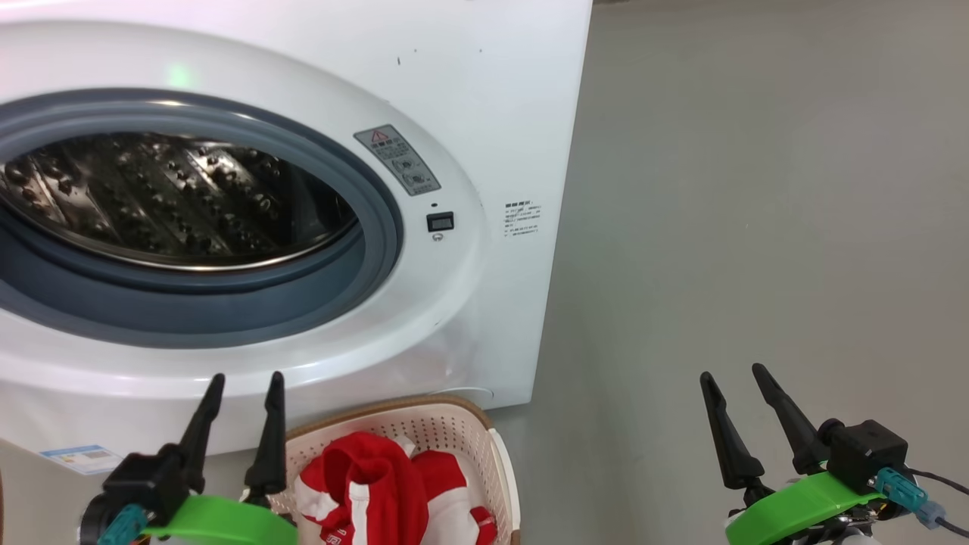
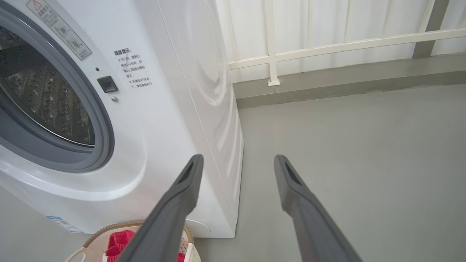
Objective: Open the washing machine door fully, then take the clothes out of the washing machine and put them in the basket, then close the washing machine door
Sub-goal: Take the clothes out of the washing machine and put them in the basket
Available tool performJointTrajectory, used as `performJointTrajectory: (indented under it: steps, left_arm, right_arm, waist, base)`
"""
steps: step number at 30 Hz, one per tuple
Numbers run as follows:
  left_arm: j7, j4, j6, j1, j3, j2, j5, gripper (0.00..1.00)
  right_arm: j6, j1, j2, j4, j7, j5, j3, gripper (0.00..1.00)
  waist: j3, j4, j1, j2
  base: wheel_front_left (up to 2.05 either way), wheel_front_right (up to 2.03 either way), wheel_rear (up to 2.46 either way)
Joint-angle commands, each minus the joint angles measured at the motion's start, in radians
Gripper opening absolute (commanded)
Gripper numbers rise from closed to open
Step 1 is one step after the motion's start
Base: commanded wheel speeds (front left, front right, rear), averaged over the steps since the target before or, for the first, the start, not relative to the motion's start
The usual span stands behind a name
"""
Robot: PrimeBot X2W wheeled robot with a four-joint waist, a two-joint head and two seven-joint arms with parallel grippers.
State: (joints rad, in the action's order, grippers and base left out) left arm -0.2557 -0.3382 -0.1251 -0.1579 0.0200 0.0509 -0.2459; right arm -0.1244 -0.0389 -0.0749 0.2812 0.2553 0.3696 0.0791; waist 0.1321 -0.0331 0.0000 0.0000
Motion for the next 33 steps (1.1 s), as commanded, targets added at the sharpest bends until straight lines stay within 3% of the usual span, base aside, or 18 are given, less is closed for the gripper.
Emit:
performJointTrajectory:
  steps: [1, 15, 33]
  left_arm:
    - [-0.006, 0.043, -0.006, 0.01, 0.042, 0.019, 0.009, 1.0]
    - [-0.006, 0.187, -0.006, 0.147, 0.1, 0.015, 0.054, 1.0]
    - [-0.006, 0.2, -0.006, 0.165, 0.13, 0.0, 0.057, 1.0]
  right_arm:
    - [-0.006, 0.002, -0.015, -0.023, 0.006, 0.004, 0.022, 1.0]
    - [-0.006, 0.065, -0.018, -0.043, 0.006, 0.007, 0.005, 1.0]
    - [-0.006, 0.075, -0.014, -0.044, 0.006, 0.008, 0.0, 1.0]
  waist:
    - [-0.014, 0.0, 0.0, 0.0]
    - [-0.056, 0.001, 0.0, 0.0]
    - [-0.061, 0.009, 0.0, 0.0]
  base:
    - [0.0, 0.0, 0.0]
    - [0.0, 0.0, 0.0]
    - [0.0, 0.0, 0.0]
